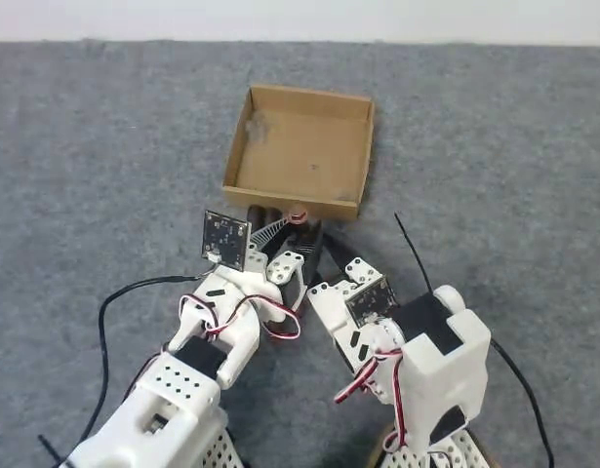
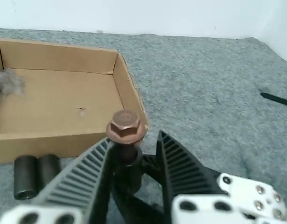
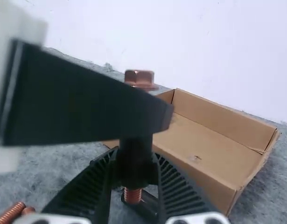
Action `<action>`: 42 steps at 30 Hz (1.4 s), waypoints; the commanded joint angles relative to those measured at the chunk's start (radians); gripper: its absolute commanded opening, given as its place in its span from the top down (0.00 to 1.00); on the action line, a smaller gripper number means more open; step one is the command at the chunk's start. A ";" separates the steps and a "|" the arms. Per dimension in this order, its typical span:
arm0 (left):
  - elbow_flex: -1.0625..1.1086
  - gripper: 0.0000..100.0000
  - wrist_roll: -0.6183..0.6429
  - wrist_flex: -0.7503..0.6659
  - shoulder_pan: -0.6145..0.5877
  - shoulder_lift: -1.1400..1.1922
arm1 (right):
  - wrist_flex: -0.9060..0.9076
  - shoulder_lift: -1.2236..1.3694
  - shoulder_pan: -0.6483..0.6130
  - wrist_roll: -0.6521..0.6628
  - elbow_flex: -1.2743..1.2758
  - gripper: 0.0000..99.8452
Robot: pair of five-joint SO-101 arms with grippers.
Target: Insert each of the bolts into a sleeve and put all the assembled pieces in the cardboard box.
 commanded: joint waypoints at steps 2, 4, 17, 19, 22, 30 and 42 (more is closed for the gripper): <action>-0.022 0.87 -0.009 -0.002 -0.028 -0.006 | 0.001 -0.053 0.021 0.011 -0.005 0.99; -0.031 0.87 -0.009 0.005 -0.049 -0.006 | 0.001 -0.053 0.021 0.011 -0.005 0.99; -0.028 0.87 -0.008 0.005 -0.052 -0.006 | 0.007 -0.053 0.048 0.009 -0.020 0.99; -0.030 0.87 -0.008 0.005 -0.052 -0.006 | 0.008 -0.053 0.048 0.009 -0.020 0.99; -0.033 0.87 -0.006 0.003 -0.052 -0.008 | 0.008 -0.053 0.048 0.009 -0.020 0.99; -0.058 0.87 -0.005 0.003 -0.101 -0.008 | 0.008 -0.053 0.051 0.009 -0.021 0.99; -0.142 0.95 -0.003 0.219 -0.166 -0.008 | 0.008 -0.053 0.054 0.009 -0.011 0.99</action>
